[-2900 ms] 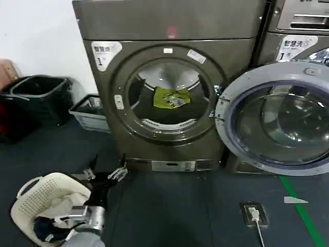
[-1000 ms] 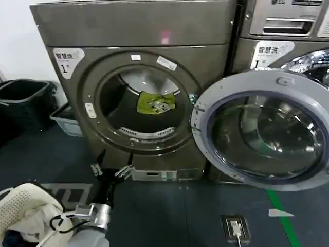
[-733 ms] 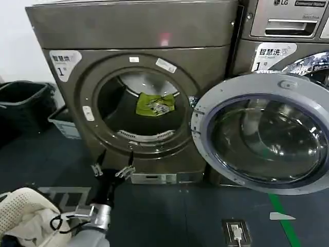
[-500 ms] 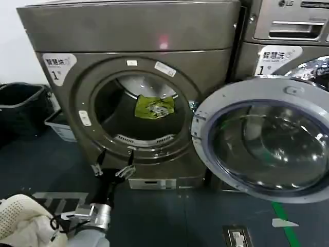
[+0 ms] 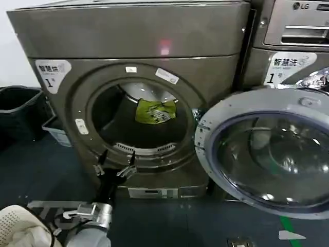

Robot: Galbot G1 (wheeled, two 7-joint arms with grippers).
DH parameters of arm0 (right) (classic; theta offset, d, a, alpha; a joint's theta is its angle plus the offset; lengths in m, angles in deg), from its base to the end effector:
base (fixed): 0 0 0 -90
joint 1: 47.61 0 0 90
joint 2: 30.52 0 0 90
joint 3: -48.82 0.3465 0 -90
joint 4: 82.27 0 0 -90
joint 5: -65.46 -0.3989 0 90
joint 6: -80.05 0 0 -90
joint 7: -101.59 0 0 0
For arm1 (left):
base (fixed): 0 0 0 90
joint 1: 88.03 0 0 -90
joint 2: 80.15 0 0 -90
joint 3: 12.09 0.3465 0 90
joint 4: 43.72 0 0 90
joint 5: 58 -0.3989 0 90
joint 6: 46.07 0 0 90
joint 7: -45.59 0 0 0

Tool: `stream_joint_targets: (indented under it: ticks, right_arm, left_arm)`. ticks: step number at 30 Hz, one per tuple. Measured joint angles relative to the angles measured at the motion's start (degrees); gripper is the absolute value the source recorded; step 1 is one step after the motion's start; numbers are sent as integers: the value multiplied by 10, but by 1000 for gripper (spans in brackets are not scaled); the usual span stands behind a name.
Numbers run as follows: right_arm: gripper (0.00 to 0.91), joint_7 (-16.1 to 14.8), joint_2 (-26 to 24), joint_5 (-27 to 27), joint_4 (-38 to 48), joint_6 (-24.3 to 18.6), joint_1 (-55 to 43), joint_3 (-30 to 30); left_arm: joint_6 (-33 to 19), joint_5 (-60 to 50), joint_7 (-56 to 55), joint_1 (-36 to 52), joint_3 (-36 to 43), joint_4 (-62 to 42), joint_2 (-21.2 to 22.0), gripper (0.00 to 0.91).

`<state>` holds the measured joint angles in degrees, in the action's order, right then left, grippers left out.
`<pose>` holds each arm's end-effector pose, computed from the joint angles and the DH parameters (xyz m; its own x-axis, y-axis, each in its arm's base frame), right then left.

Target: Grasp the clothes from the dryer.

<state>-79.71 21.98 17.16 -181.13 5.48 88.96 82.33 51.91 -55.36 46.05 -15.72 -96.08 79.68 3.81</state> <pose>-0.1685 -0.4343 0.1401 -0.1584 0.7457 -0.6472 0.9666 0.2508 0.0524 0.2761 -0.0213 -0.2244 -0.9804 0.1535 -0.1238 0.1516 0.9881 0.0244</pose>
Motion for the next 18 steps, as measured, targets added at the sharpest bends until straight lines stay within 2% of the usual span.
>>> stream_joint_targets:
  ticks: [18]
  right_arm:
    - [907,-4,1,0,-2,-2,1,-1]
  left_arm:
    - [-1,-3,1,-4,2,3,1,907]
